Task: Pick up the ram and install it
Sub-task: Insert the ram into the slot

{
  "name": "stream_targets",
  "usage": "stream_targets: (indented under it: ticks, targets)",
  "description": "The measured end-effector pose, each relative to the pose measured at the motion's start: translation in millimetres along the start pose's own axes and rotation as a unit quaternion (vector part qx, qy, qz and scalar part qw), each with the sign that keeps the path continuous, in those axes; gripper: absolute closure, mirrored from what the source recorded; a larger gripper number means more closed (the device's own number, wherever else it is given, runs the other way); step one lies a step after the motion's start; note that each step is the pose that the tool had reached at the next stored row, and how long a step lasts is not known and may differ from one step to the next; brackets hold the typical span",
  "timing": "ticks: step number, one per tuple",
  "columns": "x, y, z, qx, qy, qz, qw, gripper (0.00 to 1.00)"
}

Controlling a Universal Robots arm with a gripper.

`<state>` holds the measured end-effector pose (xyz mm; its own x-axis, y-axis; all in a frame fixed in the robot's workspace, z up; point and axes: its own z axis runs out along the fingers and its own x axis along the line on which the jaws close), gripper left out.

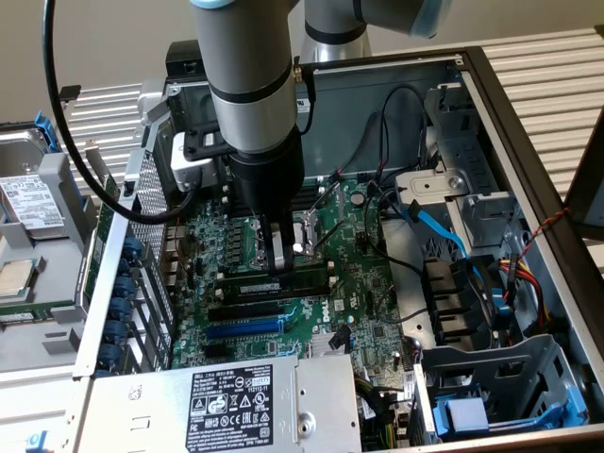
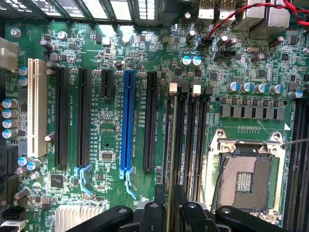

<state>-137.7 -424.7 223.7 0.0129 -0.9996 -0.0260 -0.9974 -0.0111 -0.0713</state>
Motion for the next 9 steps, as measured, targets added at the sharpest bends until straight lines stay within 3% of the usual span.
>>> stream_targets:
  ticks: [3, 9]
  targets:
    - [0.0, 0.0, -0.8, -0.0001, 0.0001, 0.0, 1.0, 0.78]
    - [-0.3, -0.9, -12.7, 0.0, 0.0, 0.0, 1.0, 0.78]
